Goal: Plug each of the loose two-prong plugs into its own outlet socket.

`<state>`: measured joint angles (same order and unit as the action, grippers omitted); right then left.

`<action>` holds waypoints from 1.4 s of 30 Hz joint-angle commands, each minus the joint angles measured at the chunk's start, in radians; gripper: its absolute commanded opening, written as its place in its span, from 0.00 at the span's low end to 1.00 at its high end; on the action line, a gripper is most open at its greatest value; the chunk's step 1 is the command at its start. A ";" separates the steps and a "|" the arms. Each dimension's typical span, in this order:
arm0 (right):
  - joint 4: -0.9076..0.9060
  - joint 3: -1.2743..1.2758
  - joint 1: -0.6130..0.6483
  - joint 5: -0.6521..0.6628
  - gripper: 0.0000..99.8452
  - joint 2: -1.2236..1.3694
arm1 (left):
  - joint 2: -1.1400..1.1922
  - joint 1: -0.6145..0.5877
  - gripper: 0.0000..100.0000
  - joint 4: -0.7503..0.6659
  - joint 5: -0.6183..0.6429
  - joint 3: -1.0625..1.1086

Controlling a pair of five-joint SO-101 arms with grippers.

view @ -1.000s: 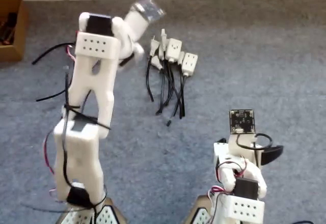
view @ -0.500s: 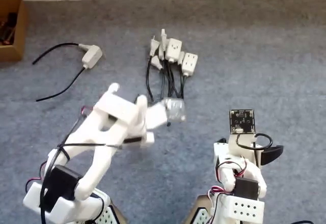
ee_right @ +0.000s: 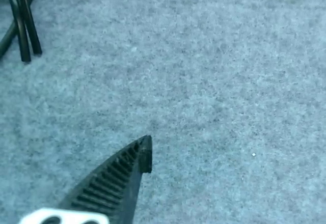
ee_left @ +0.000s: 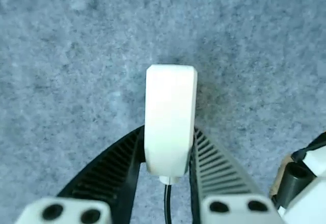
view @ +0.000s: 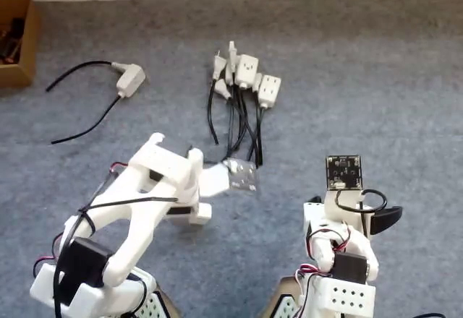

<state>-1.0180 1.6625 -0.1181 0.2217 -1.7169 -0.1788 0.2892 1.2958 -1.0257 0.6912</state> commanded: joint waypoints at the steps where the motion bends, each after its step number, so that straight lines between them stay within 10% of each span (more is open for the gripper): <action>1: 0.002 0.085 0.012 0.009 0.58 -0.018 | -0.027 -0.053 0.15 0.037 -0.011 -0.102; 42: 0.002 0.087 0.013 0.011 0.58 -0.018 | -0.050 -0.096 0.15 -0.098 0.055 0.010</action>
<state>-1.0180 1.6625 -0.1181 0.2217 -1.7169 -0.2033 0.2094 1.2022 -0.9797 0.7327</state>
